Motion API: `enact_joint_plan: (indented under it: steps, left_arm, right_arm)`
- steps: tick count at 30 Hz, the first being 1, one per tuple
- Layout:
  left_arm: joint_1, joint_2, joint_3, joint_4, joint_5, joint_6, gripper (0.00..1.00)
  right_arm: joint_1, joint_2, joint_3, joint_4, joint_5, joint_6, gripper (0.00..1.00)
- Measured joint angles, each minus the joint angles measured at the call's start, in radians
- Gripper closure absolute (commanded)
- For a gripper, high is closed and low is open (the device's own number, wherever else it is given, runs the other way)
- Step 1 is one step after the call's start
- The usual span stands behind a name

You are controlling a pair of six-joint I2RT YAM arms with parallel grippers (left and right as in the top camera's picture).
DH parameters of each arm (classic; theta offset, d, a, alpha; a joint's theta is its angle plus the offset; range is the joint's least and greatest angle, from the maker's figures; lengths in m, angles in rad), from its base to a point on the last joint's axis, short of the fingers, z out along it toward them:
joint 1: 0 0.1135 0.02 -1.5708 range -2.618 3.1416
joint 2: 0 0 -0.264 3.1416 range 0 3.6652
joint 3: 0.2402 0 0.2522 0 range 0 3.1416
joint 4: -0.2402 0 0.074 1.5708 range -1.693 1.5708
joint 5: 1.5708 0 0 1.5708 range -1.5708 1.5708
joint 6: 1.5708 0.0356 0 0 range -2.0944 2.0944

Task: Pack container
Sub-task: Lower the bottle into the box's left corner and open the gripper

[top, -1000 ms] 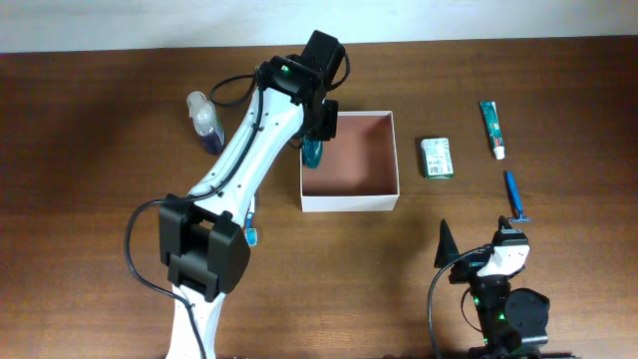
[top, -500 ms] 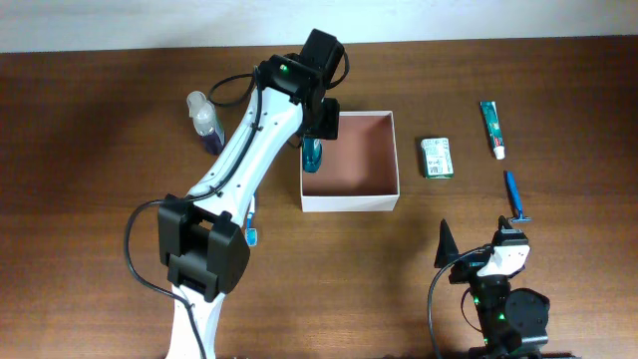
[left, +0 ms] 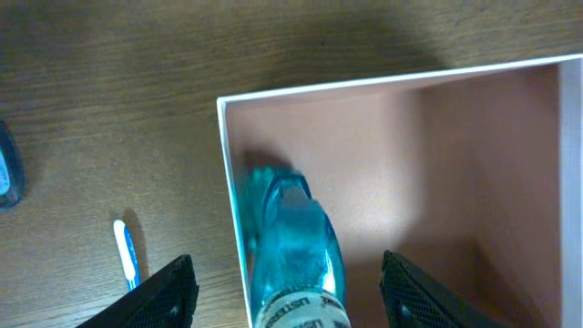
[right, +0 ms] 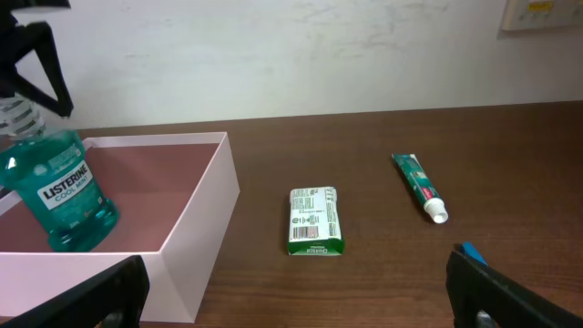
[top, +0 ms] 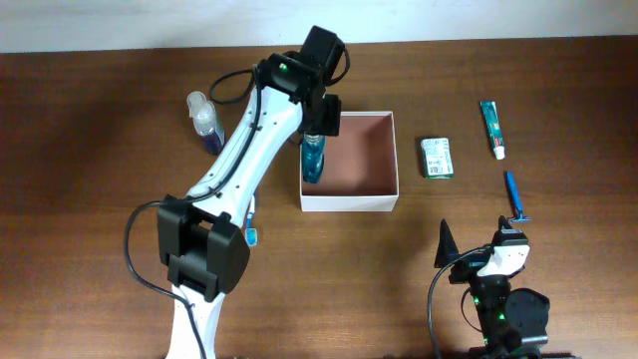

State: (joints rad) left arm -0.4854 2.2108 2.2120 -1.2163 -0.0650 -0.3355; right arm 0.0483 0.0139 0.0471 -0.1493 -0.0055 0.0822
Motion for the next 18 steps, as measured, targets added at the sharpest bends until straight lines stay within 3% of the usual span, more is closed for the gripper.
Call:
enact_joint_plan:
  steps: [6,11,18]
  left_arm:
    - [0.002,0.000,0.116,-0.054,0.000,0.031,0.34]
    - [0.028,0.000,0.339,-0.186,0.001,0.065,0.34]
    - [0.186,0.000,0.583,-0.398,0.000,0.116,0.27]
  right_arm:
    - [0.000,0.000,0.000,0.000,0.000,0.000,0.01]
    - [0.000,0.000,0.000,0.000,0.000,0.000,0.02]
    - [0.000,0.000,0.000,0.000,0.000,0.000,0.01]
